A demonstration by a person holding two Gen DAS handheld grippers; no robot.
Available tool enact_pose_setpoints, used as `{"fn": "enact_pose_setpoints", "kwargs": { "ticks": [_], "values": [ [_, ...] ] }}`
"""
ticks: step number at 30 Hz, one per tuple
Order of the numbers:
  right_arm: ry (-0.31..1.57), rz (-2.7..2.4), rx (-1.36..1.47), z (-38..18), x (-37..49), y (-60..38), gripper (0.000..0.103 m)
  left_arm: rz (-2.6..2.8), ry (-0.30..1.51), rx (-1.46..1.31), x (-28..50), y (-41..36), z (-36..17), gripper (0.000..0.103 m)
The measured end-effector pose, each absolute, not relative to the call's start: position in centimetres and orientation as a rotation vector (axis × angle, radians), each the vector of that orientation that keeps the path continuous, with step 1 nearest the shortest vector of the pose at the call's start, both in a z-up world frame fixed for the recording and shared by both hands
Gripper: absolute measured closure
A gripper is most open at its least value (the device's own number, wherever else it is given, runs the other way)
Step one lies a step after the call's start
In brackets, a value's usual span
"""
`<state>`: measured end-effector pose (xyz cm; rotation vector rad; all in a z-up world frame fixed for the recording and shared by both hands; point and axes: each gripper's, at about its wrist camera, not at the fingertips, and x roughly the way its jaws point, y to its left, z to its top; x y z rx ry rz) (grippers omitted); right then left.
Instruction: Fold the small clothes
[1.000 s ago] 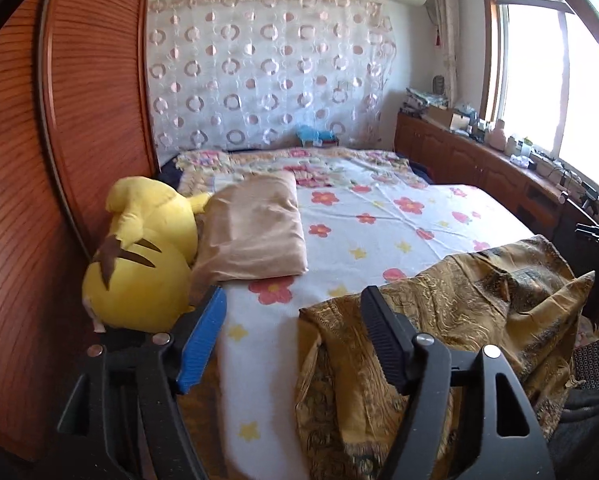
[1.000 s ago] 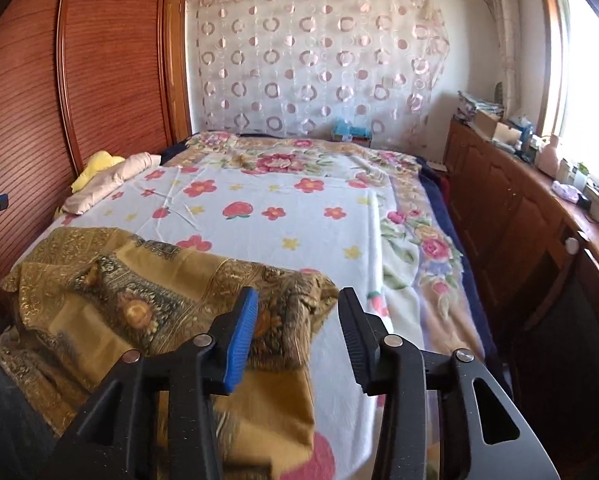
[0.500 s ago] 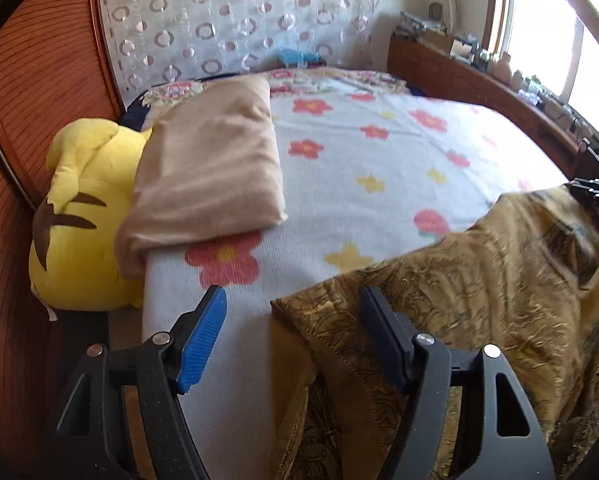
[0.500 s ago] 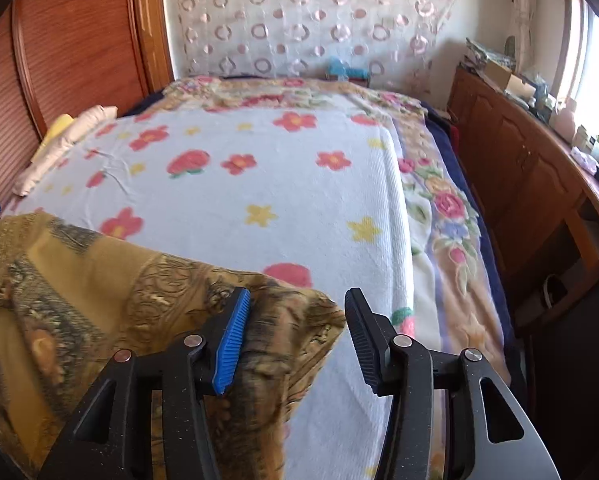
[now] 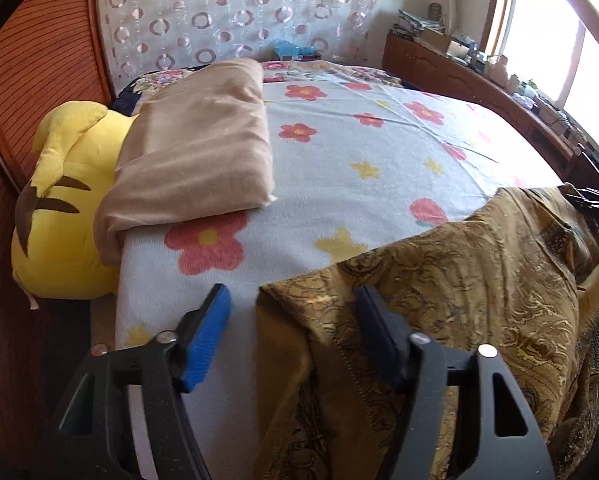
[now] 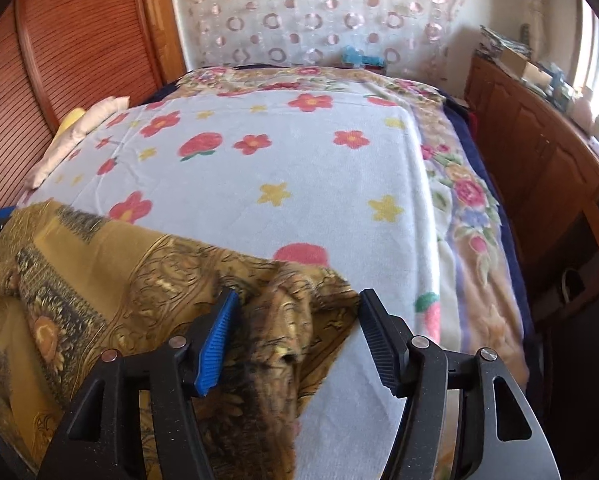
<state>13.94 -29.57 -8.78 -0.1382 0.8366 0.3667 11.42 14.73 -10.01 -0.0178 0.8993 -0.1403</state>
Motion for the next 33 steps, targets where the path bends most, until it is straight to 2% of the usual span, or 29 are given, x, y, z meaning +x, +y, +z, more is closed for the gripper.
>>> {"fn": "enact_pose_setpoints", "kwargs": {
  "ticks": [1, 2, 4, 5, 8, 20, 33],
  "values": [
    [0.834, 0.377, -0.146, -8.8, 13.7, -29.4, 0.05, -0.154, 0.899, -0.016, 11.4, 14.6, -10.0, 0.056],
    [0.833, 0.403, -0.144, -8.7, 13.5, -29.3, 0.055, -0.174, 0.903, -0.018, 11.3, 14.4, -9.9, 0.06],
    [0.845, 0.442, -0.121, -8.6, 13.3, -29.5, 0.082, -0.198, 0.907, -0.021, 11.2, 14.2, -9.7, 0.084],
    [0.851, 0.467, -0.106, -8.6, 13.1, -29.6, 0.086, -0.207, 0.908, -0.009, 10.9, 13.9, -9.5, 0.087],
    [0.801, 0.468, -0.101, -7.7, 12.0, -29.9, 0.089, -0.188, 0.859, 0.033, 9.6, 12.9, -7.8, 0.091],
    [0.369, 0.52, -0.087, 6.9, -0.3, -31.3, 0.091, -0.24, 0.366, -0.007, -2.0, 12.0, 10.6, 0.092],
    [0.041, 0.479, -0.137, 20.9, -8.1, -33.4, 0.091, -0.174, 0.06, 0.021, -7.1, 14.9, 23.0, 0.093]
  ]
}}
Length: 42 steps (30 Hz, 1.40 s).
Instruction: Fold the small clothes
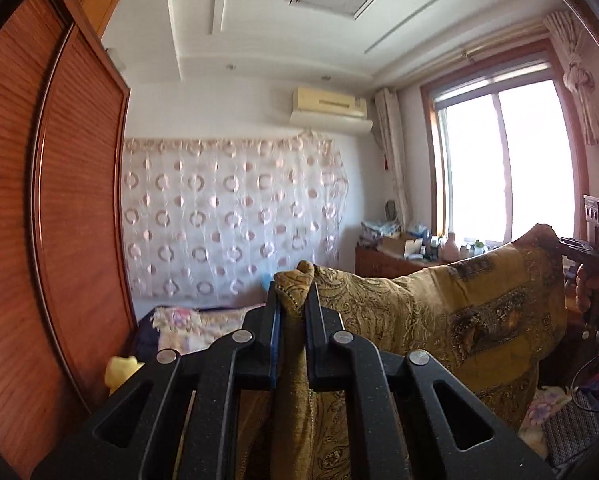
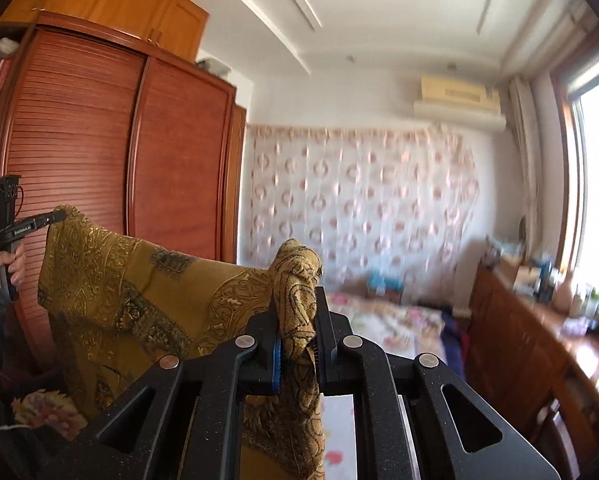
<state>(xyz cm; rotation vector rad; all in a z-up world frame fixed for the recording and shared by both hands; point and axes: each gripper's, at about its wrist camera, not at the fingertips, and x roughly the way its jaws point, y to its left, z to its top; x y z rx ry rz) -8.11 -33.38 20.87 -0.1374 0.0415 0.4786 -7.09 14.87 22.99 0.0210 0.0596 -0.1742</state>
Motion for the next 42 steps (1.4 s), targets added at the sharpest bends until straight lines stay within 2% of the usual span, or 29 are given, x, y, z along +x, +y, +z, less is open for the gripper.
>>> {"fn": "enact_pose_setpoints", "kwargs": {
  "ticks": [6, 11, 16, 24, 26, 28, 29, 30, 33, 34, 37, 40, 42],
  "values": [
    [-0.061, 0.455, -0.175, 24.9, -9.1, -32.2, 0.091, -0.154, -0.028, 0.031, -6.2, 15.3, 26.4, 0.093],
    [-0.005, 0.403, -0.193, 24.4, -4.2, -31.4, 0.091, -0.043, 0.007, 0.05, -1.2, 16.3, 25.1, 0.093],
    [0.154, 0.39, -0.177, 21.1, 3.9, -29.7, 0.091, 0.031, 0.165, 0.063, 7.6, 18.9, 19.5, 0.093],
    [0.475, 0.357, -0.163, 10.1, 21.5, -26.1, 0.091, 0.073, 0.458, 0.076, 23.1, 19.8, 6.5, 0.092],
    [0.545, 0.347, -0.159, 7.9, 25.0, -24.9, 0.09, 0.068, 0.539, 0.089, 26.4, 19.4, 3.6, 0.087],
    [0.641, 0.331, -0.173, 6.4, 28.4, -23.1, 0.078, 0.052, 0.614, 0.079, 28.4, 19.3, 1.6, 0.078],
    [0.686, 0.306, -0.191, 5.8, 30.1, -21.9, 0.076, 0.039, 0.64, 0.065, 29.0, 19.5, 0.6, 0.075],
    [0.702, 0.293, -0.202, 5.3, 30.7, -21.5, 0.073, 0.034, 0.643, 0.063, 28.7, 19.3, 0.3, 0.066],
    [0.719, 0.286, -0.213, 4.9, 30.8, -20.4, 0.062, 0.019, 0.674, 0.066, 28.3, 19.2, -0.6, 0.059],
    [0.722, 0.289, -0.207, 4.8, 31.1, -20.3, 0.061, 0.014, 0.694, 0.067, 27.6, 19.2, -1.2, 0.052],
    [0.73, 0.305, -0.192, 4.6, 30.5, -20.9, 0.059, 0.006, 0.712, 0.068, 25.3, 19.2, -2.2, 0.044],
    [0.76, 0.302, -0.174, 3.1, 29.4, -22.3, 0.059, -0.007, 0.732, 0.04, 24.0, 19.9, -3.2, 0.031],
    [0.769, 0.302, -0.165, 1.2, 28.9, -23.2, 0.059, -0.001, 0.739, 0.028, 22.5, 20.0, -3.8, 0.026]
  ]
}}
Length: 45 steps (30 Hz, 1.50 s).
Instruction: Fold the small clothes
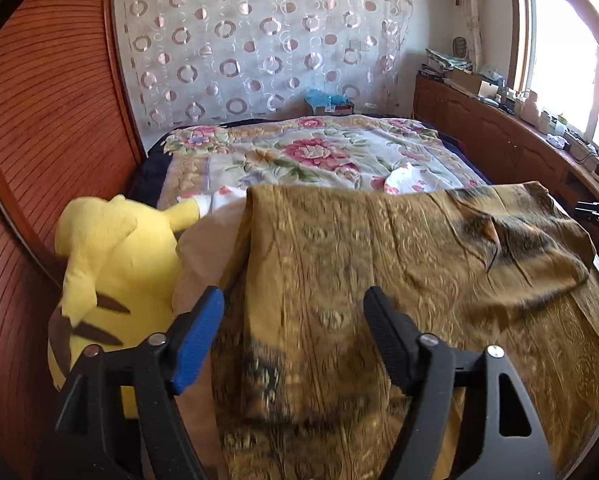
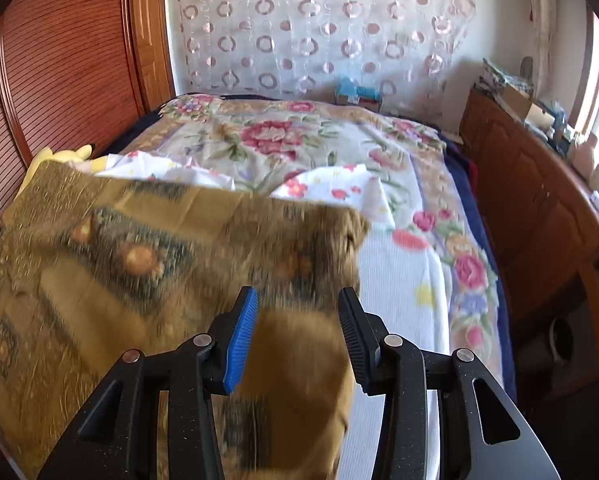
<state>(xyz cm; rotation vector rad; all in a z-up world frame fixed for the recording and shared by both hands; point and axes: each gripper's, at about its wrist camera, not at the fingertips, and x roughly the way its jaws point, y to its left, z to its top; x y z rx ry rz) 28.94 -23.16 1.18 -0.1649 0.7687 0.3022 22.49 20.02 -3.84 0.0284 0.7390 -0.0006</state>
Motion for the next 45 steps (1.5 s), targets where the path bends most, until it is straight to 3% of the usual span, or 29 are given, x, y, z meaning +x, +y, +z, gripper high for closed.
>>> {"fn": "enact_pose_setpoints", "kwargs": {
  "ticks": [10, 18, 23, 24, 25, 26, 32, 34, 37, 45],
  "values": [
    [0.833, 0.254, -0.101, -1.0, 25.2, -24.8, 0.059, 0.003, 0.749, -0.021, 17.7, 19.8, -4.9, 0.024],
    [0.826, 0.226, -0.095, -0.8, 26.0, -24.2, 0.06, 0.035, 0.8, -0.044, 18.3, 20.3, -7.1, 0.024],
    [0.823, 0.231, -0.117, -1.5, 26.0, -24.3, 0.069, 0.086, 0.769, -0.062, 19.0, 21.6, -6.7, 0.024],
    [0.821, 0.238, -0.116, -1.6, 26.0, -24.3, 0.076, 0.089, 0.758, -0.052, 19.1, 21.7, -6.6, 0.032],
    [0.819, 0.249, -0.114, -1.7, 25.9, -24.4, 0.089, 0.08, 0.764, -0.036, 19.4, 21.6, -6.6, 0.053],
    [0.819, 0.263, -0.117, -2.1, 26.0, -24.3, 0.098, 0.077, 0.785, -0.019, 19.8, 21.5, -6.8, 0.058],
    [0.728, 0.357, -0.09, 0.3, 24.3, -23.5, 0.1, 0.094, 0.807, 0.019, 21.3, 21.6, -7.3, 0.067],
    [0.706, 0.375, -0.08, 1.2, 23.8, -23.4, 0.1, 0.084, 0.83, 0.015, 21.7, 21.8, -7.5, 0.086],
    [0.676, 0.387, -0.073, 2.4, 23.2, -23.6, 0.1, 0.057, 0.854, 0.029, 21.5, 21.5, -7.9, 0.099],
    [0.621, 0.383, -0.03, 3.3, 21.8, -25.7, 0.101, 0.024, 0.75, 0.016, 18.7, 20.5, -4.3, 0.101]
  ]
}}
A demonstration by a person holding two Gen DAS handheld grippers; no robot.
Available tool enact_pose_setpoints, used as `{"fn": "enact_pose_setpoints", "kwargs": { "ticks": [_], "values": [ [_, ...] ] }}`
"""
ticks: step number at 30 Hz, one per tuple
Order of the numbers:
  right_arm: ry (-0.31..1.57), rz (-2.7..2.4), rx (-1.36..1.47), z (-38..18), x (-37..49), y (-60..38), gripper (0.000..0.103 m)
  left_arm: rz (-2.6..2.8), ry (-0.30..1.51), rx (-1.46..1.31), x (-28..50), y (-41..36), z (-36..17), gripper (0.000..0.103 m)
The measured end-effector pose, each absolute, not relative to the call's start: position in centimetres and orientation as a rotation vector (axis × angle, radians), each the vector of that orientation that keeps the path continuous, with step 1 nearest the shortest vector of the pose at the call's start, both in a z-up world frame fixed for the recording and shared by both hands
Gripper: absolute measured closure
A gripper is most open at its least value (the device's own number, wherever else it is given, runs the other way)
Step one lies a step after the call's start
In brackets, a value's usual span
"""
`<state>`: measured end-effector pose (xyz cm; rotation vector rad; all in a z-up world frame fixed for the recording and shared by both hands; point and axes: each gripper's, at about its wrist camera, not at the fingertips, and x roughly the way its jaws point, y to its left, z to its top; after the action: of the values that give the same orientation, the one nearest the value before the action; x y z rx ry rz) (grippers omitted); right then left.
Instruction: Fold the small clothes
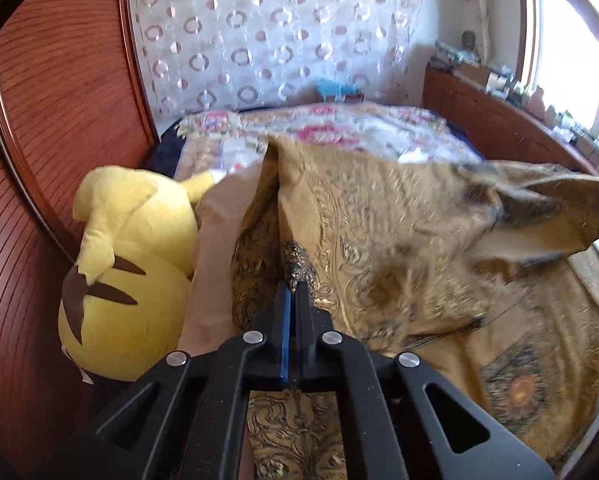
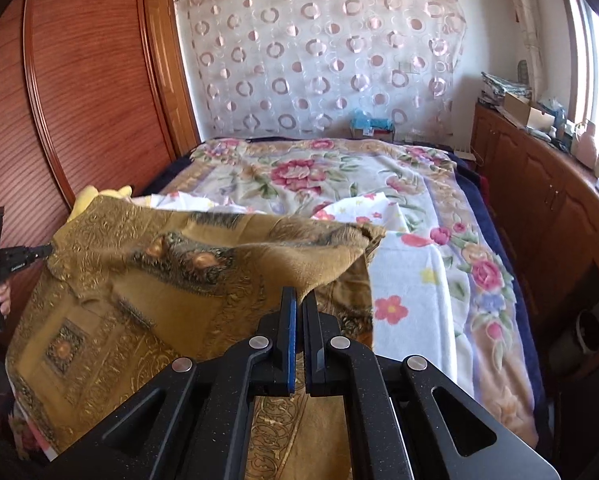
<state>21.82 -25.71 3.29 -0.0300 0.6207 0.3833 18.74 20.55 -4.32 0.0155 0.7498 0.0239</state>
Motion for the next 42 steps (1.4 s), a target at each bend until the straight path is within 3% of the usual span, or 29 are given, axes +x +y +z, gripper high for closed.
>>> {"fn": "enact_pose_setpoints", "kwargs": {
  "ticks": [11, 19, 27, 42],
  "values": [
    [0.601, 0.401, 0.012, 3.7, 16.9, -29.5, 0.101, -0.045, 0.647, -0.05, 10.7, 20.4, 0.5, 0.101],
    [0.646, 0.436, 0.03, 1.4, 10.9, -31.5, 0.101, -0.047, 0.699, -0.127, 3.2, 20.3, -3.6, 0.101],
    [0.697, 0.44, 0.062, -0.8, 11.0, -31.9, 0.101, -0.019, 0.807, -0.142, 2.3, 19.2, -8.5, 0.101],
    [0.548, 0.524, 0.097, 3.5, 9.5, -29.6, 0.101, 0.0, 0.831, -0.17, 1.7, 19.4, -10.0, 0.101]
  ]
}}
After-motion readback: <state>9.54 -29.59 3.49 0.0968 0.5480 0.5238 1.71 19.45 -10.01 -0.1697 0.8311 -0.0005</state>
